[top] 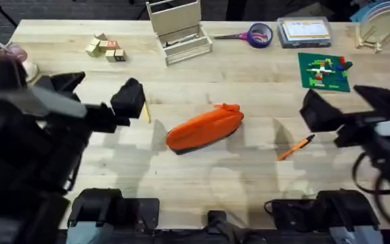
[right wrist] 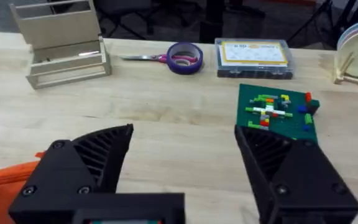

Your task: Unzip the bag, pick up the pens from the table one at a time and place them inside, then zip the bag closed.

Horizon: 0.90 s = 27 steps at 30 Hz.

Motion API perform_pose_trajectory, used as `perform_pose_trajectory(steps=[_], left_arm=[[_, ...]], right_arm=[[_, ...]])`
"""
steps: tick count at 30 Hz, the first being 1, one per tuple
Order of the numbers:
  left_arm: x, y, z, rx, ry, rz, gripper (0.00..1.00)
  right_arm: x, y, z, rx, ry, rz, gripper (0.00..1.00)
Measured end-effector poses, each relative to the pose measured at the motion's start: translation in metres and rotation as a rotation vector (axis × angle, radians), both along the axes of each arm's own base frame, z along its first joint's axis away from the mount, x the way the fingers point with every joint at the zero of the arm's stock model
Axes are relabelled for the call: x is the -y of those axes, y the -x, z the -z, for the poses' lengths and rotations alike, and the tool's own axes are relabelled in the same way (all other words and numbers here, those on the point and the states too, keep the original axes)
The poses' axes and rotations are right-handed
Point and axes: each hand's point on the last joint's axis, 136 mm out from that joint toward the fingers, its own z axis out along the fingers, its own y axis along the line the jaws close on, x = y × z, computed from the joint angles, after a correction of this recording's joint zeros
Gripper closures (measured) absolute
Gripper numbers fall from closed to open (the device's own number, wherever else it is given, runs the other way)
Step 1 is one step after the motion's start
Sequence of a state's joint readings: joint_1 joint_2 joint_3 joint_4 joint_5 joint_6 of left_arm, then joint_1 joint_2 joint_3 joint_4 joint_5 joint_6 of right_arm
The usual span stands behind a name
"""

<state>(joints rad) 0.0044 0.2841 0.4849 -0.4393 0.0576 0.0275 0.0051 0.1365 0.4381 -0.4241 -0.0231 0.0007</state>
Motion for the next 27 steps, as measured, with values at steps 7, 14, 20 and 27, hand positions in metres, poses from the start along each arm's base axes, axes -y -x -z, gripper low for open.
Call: perform_pose_trajectory(steps=[7, 14, 20, 27], left_arm=[[0.010, -0.016, -0.017, -0.167, 0.019, 0.053, 0.008], [0.020, -0.027, -0.040, -0.268, 0.044, 0.108, 0.007], [0.023, -0.030, -0.052, -0.300, 0.052, 0.124, 0.008], [0.023, -0.025, -0.045, -0.339, 0.055, 0.123, 0.007]], right_arm=[[0.000, 0.005, -0.041, -0.075, 0.001, 0.000, 0.005], [0.000, 0.003, -0.074, -0.142, 0.001, 0.000, 0.005], [0.000, -0.003, -0.082, -0.166, 0.001, 0.000, 0.005], [0.000, -0.002, -0.083, -0.164, 0.001, 0.000, 0.004]])
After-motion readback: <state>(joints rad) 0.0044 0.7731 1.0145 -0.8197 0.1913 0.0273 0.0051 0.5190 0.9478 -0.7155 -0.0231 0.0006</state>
